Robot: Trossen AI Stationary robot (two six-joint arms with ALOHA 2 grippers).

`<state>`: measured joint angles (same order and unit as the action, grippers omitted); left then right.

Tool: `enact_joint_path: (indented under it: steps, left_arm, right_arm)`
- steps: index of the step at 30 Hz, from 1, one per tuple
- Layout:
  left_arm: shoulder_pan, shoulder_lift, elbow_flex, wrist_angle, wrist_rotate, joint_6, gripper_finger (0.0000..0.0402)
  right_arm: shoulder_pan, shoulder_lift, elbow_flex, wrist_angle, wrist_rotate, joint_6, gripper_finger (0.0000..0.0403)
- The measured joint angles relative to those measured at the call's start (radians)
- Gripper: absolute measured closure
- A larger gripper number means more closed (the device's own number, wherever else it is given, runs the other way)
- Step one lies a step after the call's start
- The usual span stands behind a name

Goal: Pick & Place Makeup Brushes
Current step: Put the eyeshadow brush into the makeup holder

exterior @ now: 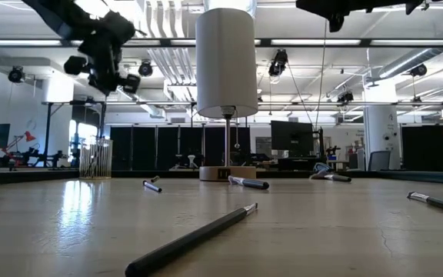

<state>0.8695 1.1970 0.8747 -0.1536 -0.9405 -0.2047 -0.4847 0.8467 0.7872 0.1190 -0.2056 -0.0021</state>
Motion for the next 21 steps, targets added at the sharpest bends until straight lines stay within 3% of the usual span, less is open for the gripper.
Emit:
enact_joint_path:
  steps: [13,21]
  left_arm:
    - [0.010,0.082,-0.178,0.173,-0.019,-0.034,0.0402]
    - [0.005,0.082,-0.203,0.101,0.057,-0.144,0.0398]
  right_arm:
    - [-0.001,0.000,0.000,-0.001,0.026,-0.006,0.0394]
    - [0.000,-0.001,0.000,-0.004,0.025,-0.010,0.0394]
